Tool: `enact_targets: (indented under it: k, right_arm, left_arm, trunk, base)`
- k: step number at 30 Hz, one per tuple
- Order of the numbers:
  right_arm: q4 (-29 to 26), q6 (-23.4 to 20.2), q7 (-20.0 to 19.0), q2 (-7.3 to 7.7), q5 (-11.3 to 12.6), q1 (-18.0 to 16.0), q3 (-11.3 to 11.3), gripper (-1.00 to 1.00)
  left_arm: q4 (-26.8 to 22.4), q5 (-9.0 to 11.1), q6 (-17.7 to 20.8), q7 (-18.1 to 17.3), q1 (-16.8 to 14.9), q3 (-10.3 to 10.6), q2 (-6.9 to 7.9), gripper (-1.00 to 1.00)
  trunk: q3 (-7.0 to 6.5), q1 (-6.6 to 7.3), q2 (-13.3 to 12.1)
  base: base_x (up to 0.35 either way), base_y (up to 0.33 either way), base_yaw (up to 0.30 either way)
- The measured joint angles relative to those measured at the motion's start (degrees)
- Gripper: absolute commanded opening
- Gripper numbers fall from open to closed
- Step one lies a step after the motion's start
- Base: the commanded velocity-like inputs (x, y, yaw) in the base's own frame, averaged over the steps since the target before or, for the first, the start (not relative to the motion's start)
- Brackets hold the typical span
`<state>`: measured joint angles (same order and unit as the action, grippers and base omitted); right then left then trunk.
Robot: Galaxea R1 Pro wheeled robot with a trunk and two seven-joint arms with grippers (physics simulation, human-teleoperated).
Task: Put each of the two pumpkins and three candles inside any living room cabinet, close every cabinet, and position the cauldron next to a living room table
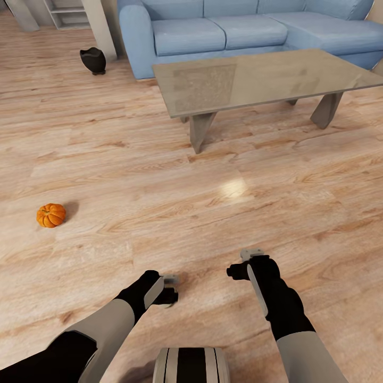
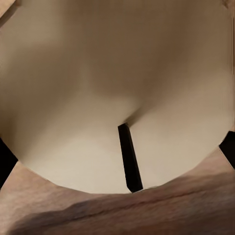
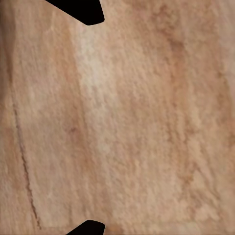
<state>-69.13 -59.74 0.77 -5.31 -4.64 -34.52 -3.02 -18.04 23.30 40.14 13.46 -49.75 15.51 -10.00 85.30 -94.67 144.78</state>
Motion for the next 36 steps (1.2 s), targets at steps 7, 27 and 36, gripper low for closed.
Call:
enact_targets:
  k: [7,27,36]
  right_arm:
    - [0.0,0.0,0.0,-0.04,0.0,0.0,0.0,1.00]
    - [0.4,0.0,0.2,0.04,-0.1,0.0,0.0,1.00]
    - [0.6,0.0,0.1,0.04,-0.1,0.0,0.0,1.00]
  left_arm:
    - [0.1,0.3,-1.5,0.0,0.0,0.0,0.00,-1.00]
    - [0.0,0.0,-1.6,0.0,0.0,0.1,0.00,-1.00]
    - [0.0,0.0,-1.5,0.0,0.0,0.1,0.00,-1.00]
  trunk:
    - [0.00,0.00,0.0]
    - [-0.22,0.03,0.0]
    - [-2.21,0.26,-0.1]
  base:
    - [0.001,0.000,0.000]
    - [0.000,0.000,0.000]
    - [0.000,0.000,0.000]
